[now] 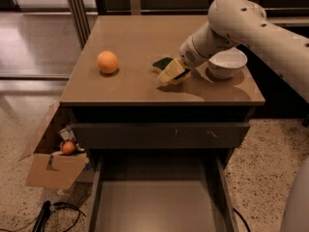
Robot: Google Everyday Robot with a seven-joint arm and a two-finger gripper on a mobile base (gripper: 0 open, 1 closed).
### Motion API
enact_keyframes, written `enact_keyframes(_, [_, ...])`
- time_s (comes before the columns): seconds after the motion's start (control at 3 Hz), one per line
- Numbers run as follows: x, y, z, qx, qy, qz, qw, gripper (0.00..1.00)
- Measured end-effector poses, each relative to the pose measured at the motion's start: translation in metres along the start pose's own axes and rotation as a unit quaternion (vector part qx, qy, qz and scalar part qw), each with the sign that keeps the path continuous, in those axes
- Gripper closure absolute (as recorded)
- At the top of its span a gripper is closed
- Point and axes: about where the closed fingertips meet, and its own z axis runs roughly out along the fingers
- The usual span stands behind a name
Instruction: Place sponge into middle drawer
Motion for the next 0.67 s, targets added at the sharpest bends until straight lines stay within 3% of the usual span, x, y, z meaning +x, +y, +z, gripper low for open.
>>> enact_keyframes(0.67, [0.0000, 0.0000, 0.0000, 0.000, 0.000, 0.000, 1.0000, 0.50])
